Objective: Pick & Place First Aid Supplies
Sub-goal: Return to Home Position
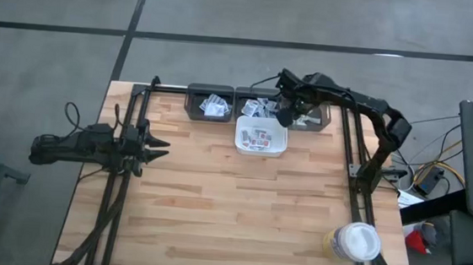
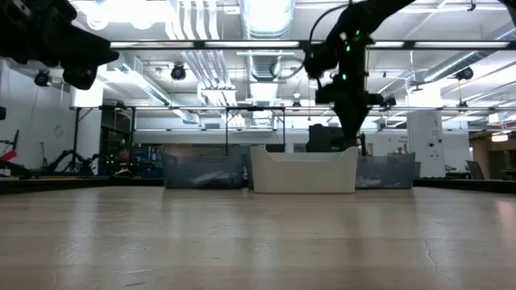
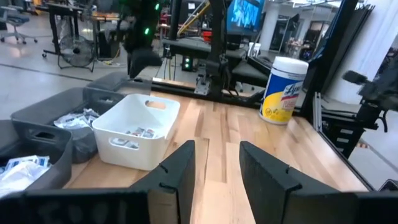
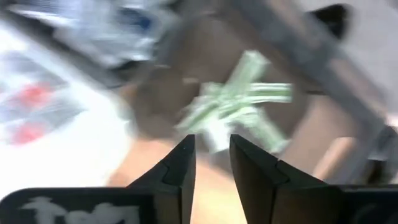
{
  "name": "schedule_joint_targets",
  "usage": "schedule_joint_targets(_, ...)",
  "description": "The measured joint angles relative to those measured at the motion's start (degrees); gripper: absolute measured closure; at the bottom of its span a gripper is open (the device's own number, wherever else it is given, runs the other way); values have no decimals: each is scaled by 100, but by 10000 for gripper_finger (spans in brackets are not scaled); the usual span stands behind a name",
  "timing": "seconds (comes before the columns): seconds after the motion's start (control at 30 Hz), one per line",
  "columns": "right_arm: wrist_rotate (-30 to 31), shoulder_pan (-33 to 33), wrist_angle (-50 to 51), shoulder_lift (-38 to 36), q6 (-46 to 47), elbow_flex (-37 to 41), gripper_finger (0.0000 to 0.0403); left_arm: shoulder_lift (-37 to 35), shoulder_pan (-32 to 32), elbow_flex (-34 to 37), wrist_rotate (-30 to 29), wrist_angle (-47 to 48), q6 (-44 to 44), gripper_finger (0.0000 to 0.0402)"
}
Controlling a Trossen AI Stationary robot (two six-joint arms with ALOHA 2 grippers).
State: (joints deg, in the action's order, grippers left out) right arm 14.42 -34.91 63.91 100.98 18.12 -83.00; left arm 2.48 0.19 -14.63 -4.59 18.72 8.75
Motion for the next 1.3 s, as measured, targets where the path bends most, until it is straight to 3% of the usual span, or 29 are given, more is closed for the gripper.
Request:
schedule_joint_targets(0.1, -871, 157, 52, -302, -142, -94, 301, 0, 0, 0, 1, 37, 55, 278)
schedule_joint_targets(0.17, -1085, 392, 17, -612, -371, -83, 300, 0, 0, 0, 1, 37, 57, 278)
schedule_joint_targets(0.43, -137, 1985, -1011, -2155, -373, 514, 315, 0, 0, 0, 1, 41, 68, 278)
schedule_joint_targets(0.6, -91, 3027, -2003, -3105, -423, 1320, 326, 0, 0, 0, 3, 41, 84, 278)
schedule_joint_targets(0.83, -91, 4215, -2444, -4198, 639, 2524, 337, 0, 1, 0, 3, 43, 145, 278)
schedule_joint_targets(0.97, -73, 4661, -2769, -4695, 1216, 3193, 340, 0, 0, 0, 3, 43, 138, 278)
schedule_joint_targets(1.3, -16, 4880, -3548, -5558, 998, 4565, 326, 0, 2, 0, -544, 61, 27, 278)
